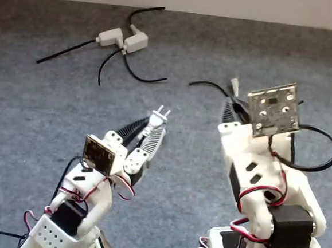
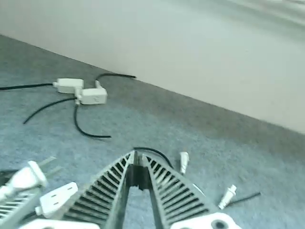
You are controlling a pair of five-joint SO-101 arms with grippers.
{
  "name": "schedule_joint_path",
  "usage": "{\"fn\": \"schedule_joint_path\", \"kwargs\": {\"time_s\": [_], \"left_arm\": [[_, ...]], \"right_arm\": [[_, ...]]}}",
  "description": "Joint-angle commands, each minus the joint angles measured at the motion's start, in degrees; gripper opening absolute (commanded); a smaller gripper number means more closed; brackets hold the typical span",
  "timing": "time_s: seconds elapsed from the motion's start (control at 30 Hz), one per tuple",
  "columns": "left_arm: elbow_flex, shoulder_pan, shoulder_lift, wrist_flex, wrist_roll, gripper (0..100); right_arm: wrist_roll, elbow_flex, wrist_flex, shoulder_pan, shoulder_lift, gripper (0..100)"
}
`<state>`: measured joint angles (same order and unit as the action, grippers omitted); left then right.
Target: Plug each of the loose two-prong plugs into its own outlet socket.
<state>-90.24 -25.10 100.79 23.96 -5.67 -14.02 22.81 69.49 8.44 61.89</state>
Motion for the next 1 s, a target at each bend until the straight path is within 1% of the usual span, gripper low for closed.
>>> {"fn": "schedule_joint_path", "kwargs": {"time_s": [0.0,0.1,0.17,0.27,0.33,0.47,0.53,0.67,0.77,0.83,0.9,0.97], "left_arm": [[9.10,2.95,-0.31,10.55,2.20,1],[14.20,3.56,-0.40,17.49,5.19,1],[17.54,5.05,-0.40,21.19,5.36,1],[21.23,7.87,-1.36,23.47,5.36,1],[23.43,9.36,-5.41,23.74,5.45,1],[31.87,9.98,-21.23,24.18,5.45,1],[38.46,9.80,-30.20,27.08,5.45,1],[53.93,9.71,-48.13,37.80,5.80,1],[64.48,9.54,-61.67,47.30,8.70,1],[70.37,9.10,-69.85,52.75,9.05,1],[74.95,8.48,-76.70,56.70,9.05,1],[78.55,6.99,-82.24,58.99,9.23,1]], "right_arm": [[-0.26,2.15,2.59,-6.46,0.31,0.8],[-0.26,5.85,5.14,-9.54,0.31,0.8],[-0.26,8.75,6.29,-11.30,0.31,0.8],[-0.18,14.29,6.64,-13.76,0.31,0.8],[-0.18,18.42,6.37,-14.73,0.31,0.8],[-0.18,24.04,6.20,-15.16,0.40,0.8],[-0.18,25.71,6.20,-15.16,0.40,0.8],[-0.18,29.85,6.20,-15.08,0.40,0.7],[-0.18,33.89,6.02,-14.90,0.40,0.7],[-0.18,35.91,6.02,-14.90,0.40,0.7],[-0.18,37.23,6.02,-14.90,0.40,0.7],[-0.18,38.02,6.02,-14.90,0.40,0.7]]}}
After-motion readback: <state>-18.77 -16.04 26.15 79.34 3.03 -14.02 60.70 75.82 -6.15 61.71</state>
